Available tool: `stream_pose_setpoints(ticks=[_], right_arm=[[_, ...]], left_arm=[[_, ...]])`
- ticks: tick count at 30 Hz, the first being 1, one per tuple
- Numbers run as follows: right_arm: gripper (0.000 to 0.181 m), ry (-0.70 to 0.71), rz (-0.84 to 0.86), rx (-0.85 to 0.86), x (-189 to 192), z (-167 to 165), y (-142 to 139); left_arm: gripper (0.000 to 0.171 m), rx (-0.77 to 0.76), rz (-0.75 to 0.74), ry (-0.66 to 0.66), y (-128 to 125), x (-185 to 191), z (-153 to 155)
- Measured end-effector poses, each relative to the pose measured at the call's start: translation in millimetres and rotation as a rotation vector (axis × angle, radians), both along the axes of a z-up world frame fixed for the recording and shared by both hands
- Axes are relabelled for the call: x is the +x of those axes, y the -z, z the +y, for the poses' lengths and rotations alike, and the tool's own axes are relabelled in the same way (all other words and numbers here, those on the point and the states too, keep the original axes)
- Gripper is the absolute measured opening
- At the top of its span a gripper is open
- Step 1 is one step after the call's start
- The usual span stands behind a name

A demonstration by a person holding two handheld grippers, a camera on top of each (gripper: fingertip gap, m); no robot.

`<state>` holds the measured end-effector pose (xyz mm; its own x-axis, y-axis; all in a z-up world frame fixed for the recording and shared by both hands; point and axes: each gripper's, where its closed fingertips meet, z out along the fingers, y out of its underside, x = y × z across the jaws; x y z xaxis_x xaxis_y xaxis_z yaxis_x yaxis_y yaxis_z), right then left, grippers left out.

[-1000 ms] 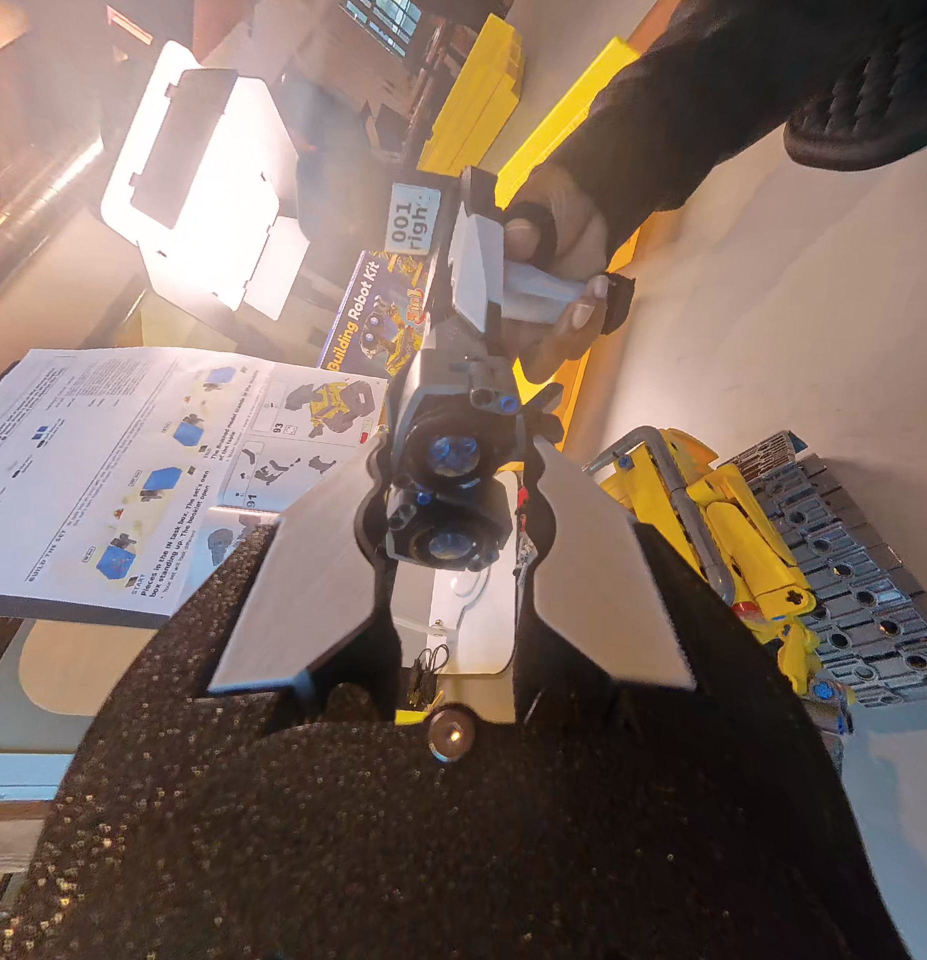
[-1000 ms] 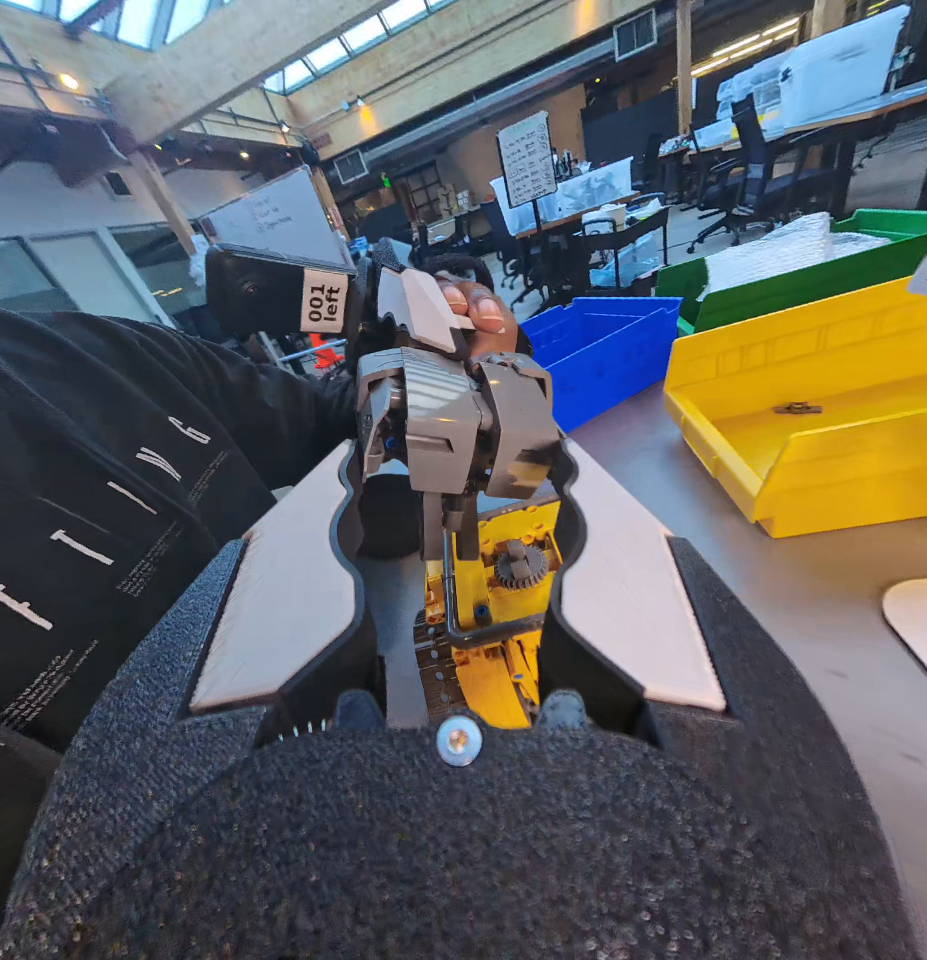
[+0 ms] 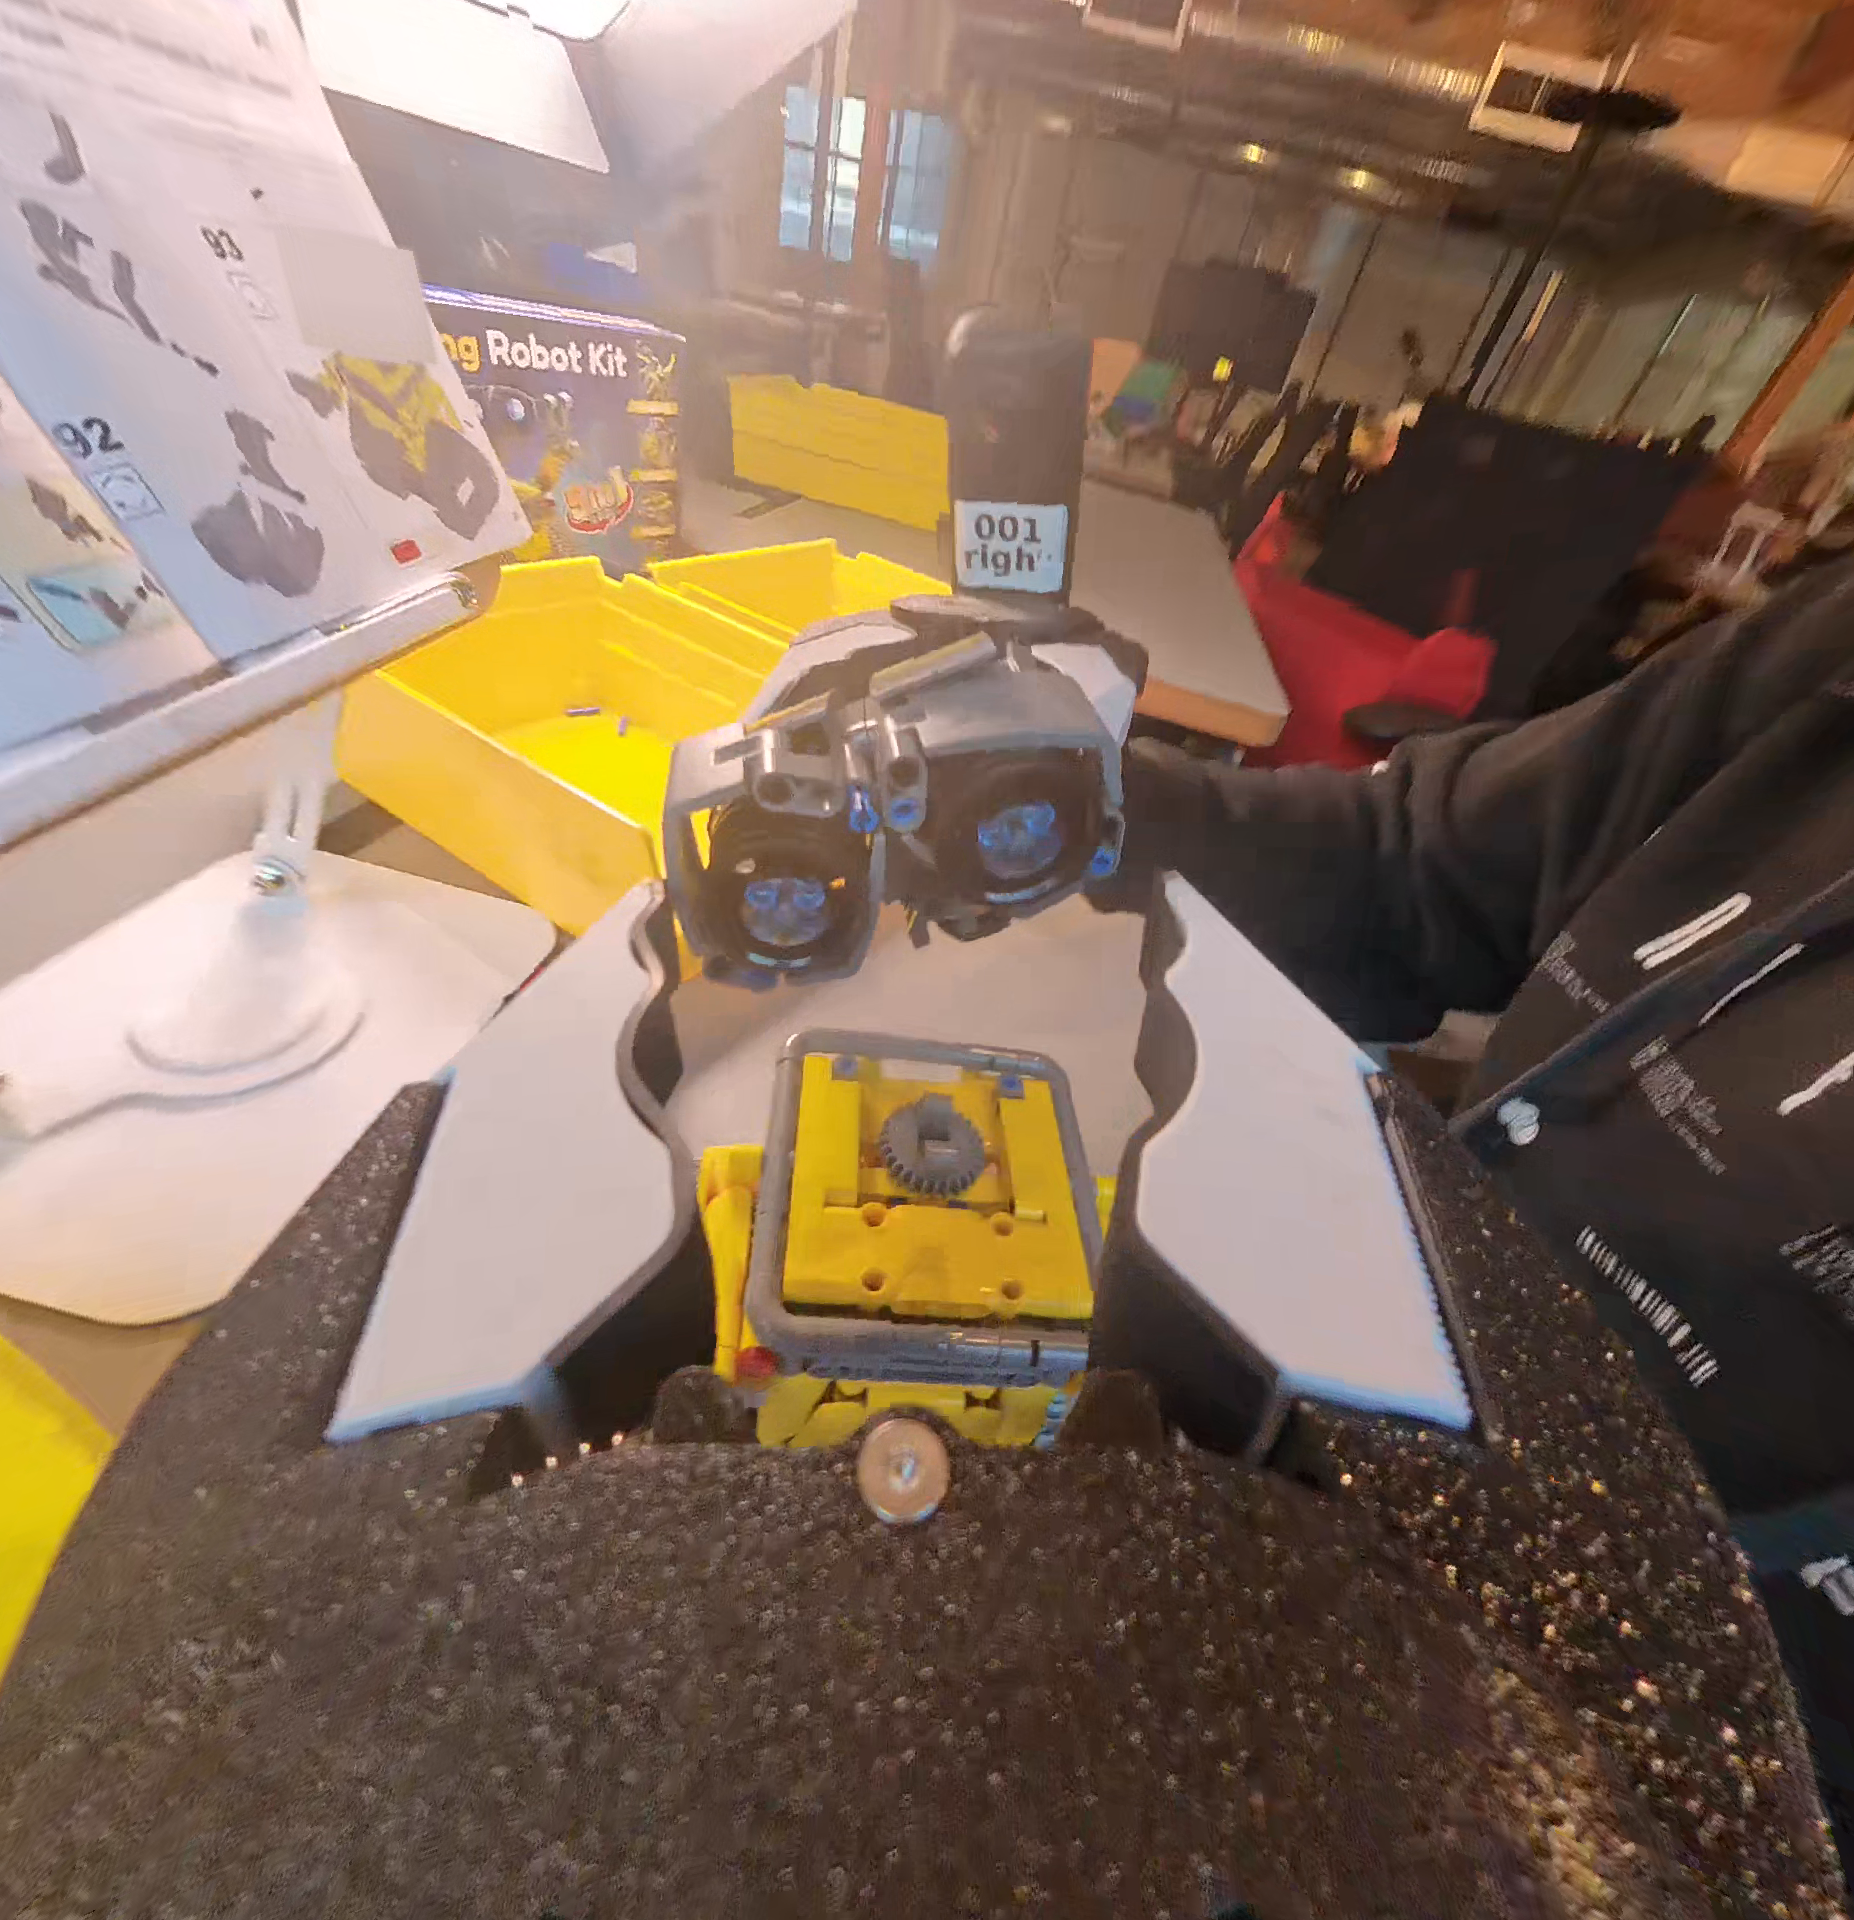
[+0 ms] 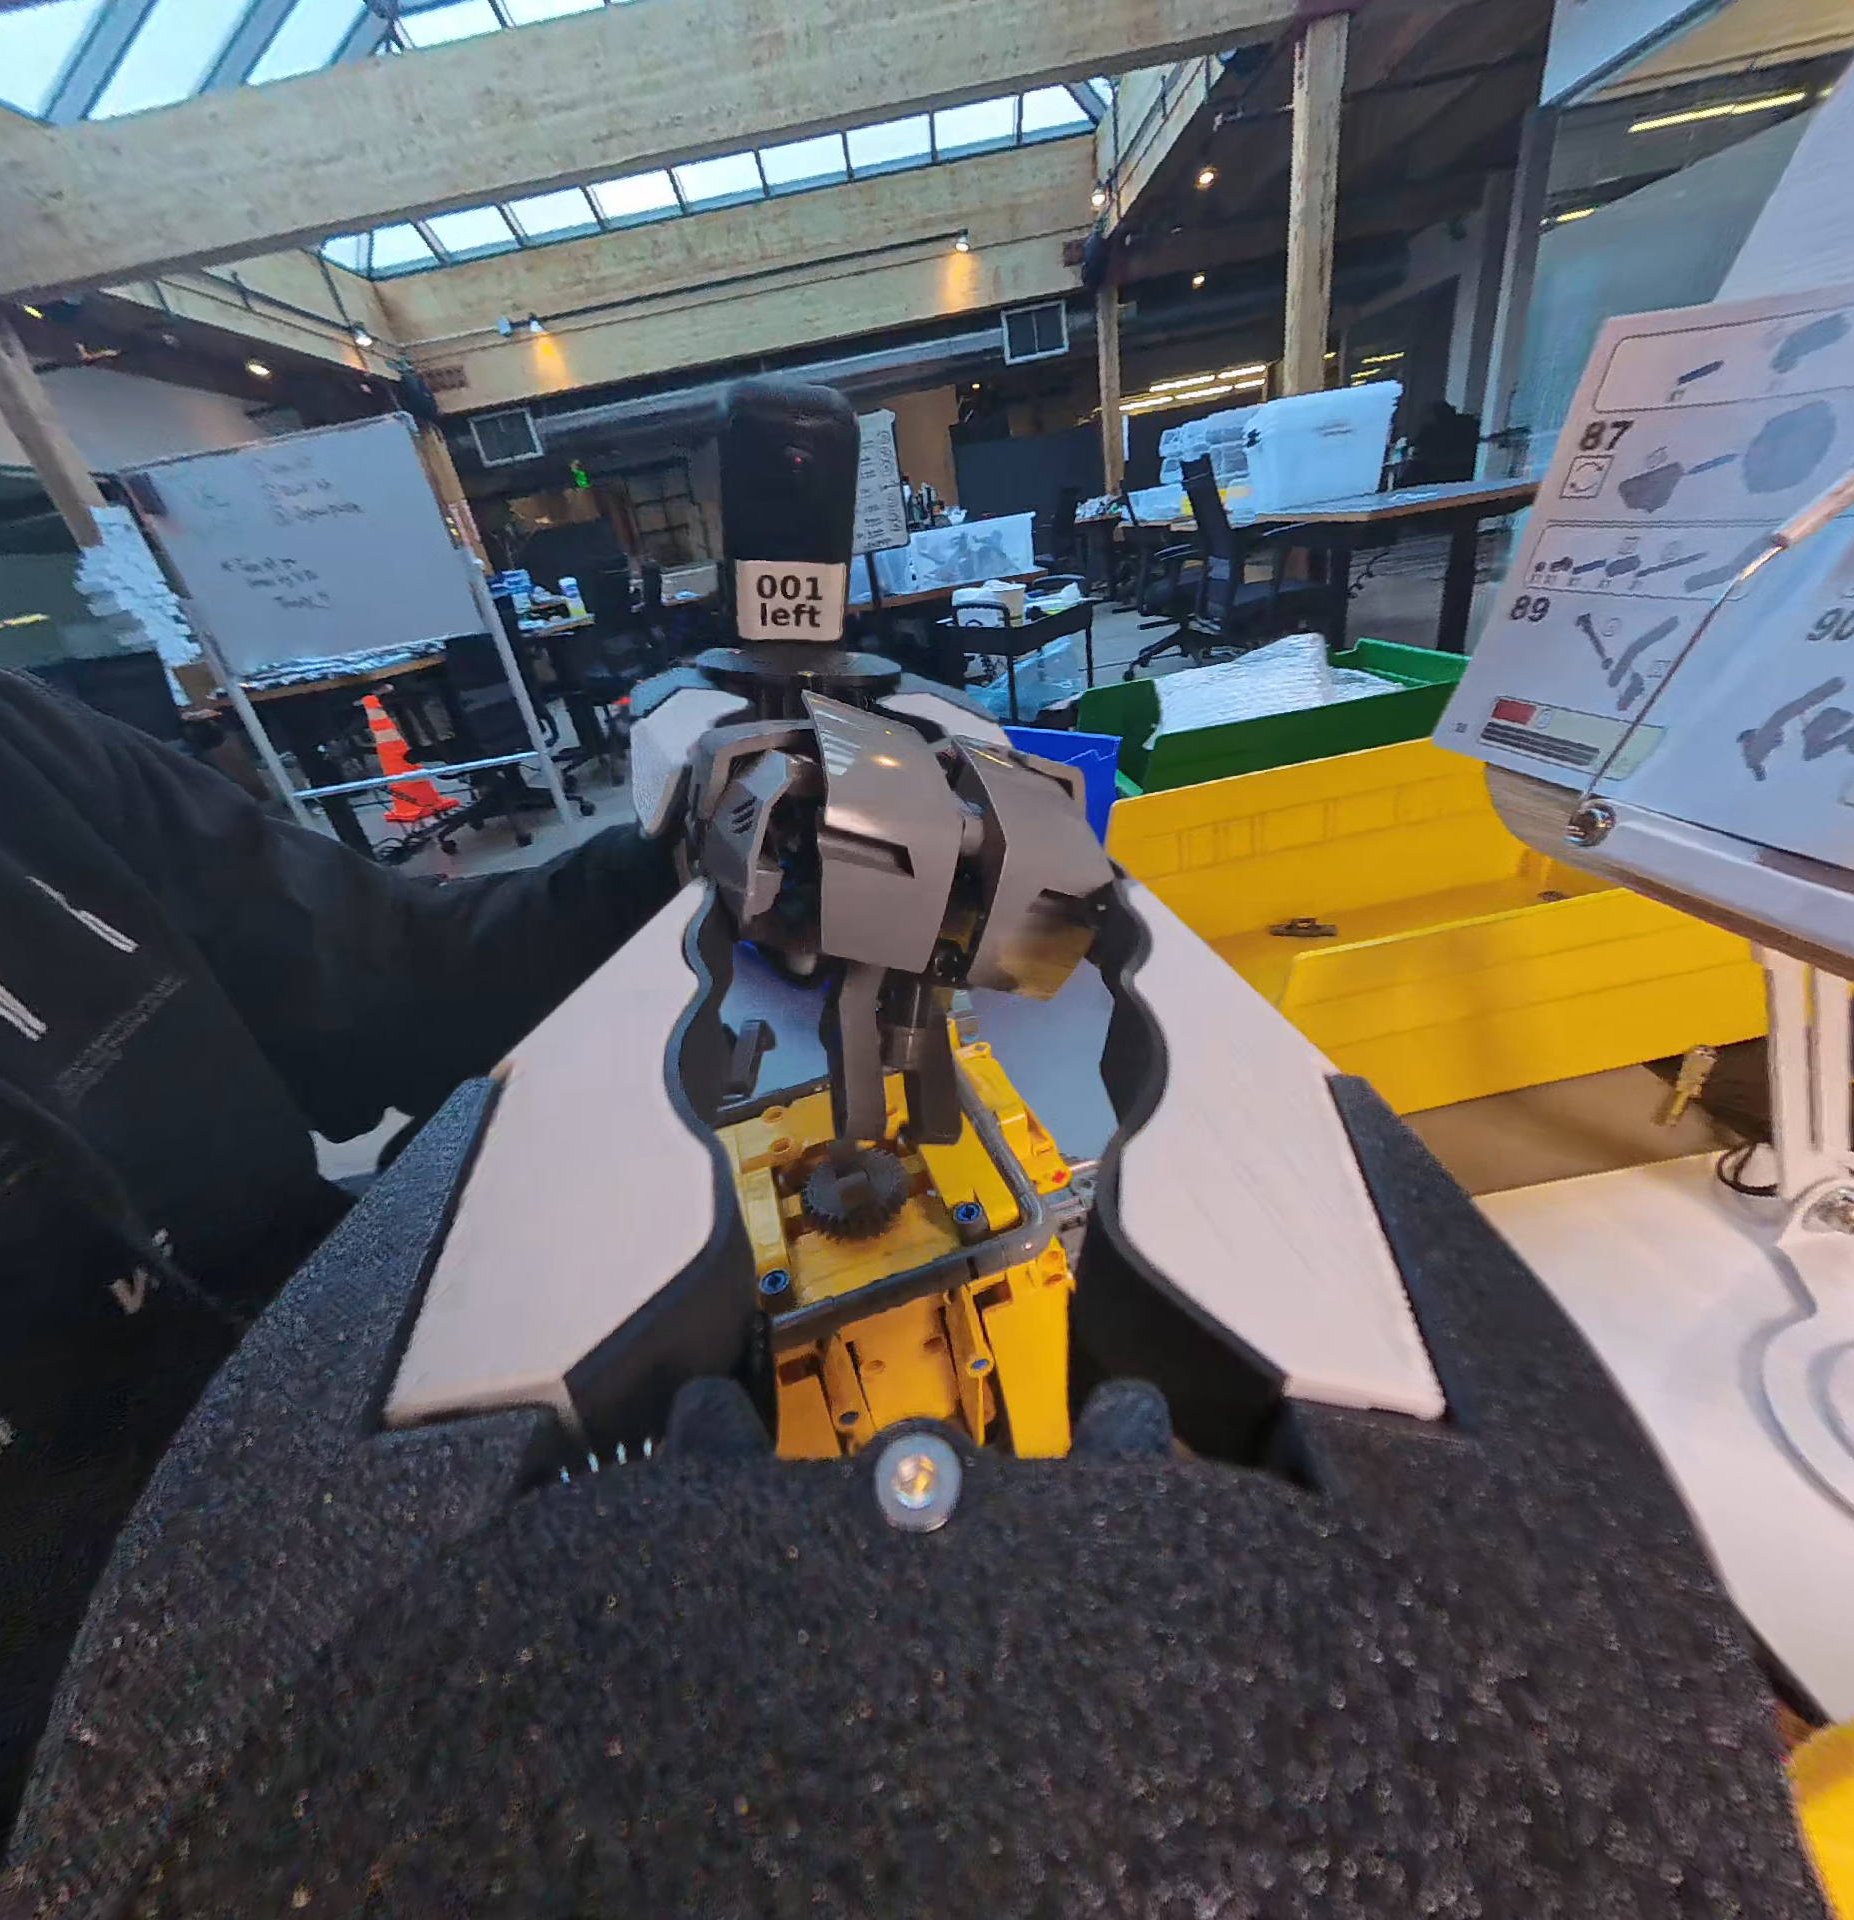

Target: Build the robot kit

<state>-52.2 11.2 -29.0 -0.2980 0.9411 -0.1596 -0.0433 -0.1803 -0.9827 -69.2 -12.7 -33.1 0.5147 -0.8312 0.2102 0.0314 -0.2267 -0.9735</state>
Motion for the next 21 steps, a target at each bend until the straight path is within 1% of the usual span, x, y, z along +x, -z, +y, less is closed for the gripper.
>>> stream_pose_setpoints(ticks=[2,3,5,6,9,12,14,16,21], right_arm=[[0.068,0.044,0.013,0.031,-4.0,-1.3,-1.3],[0.053,0.061,0.023,0.045,-5.1,-1.6,-2.0],[0.05,0.057,0.034,-0.001,-7.4,-3.5,-3.9],[0.05,0.053,0.021,-0.011,-8.4,-3.8,-1.8],[0.051,0.053,-0.027,0.014,-11.2,-6.1,7.2],[0.051,0.054,-0.074,0.075,-15.3,-9.3,15.0],[0.049,0.058,-0.115,0.13,-17.9,-8.4,21.6],[0.049,0.025,-0.163,0.179,-19.0,-12.1,29.2],[0.05,-0.009,-0.228,0.272,-20.5,-19.0,41.0]], left_arm=[[0.089,-0.034,-0.062,-0.013,-1.8,-1.9,2.8],[0.093,-0.04,-0.081,-0.002,-2.3,-0.4,1.8],[0.095,-0.052,-0.103,0.025,-3.0,3.3,-1.8],[0.089,-0.045,-0.104,0.028,-4.0,3.4,-3.3],[0.086,-0.027,-0.06,0.02,0.0,-0.3,-5.6],[0.085,-0.028,-0.019,0.049,8.2,-5.1,-9.5],[0.085,-0.004,0.057,0.048,17.2,-8.4,-9.7],[0.085,0.034,0.142,0.057,24.5,-10.8,-11.7],[0.084,0.038,0.233,0.103,29.6,-16.0,-16.9]])
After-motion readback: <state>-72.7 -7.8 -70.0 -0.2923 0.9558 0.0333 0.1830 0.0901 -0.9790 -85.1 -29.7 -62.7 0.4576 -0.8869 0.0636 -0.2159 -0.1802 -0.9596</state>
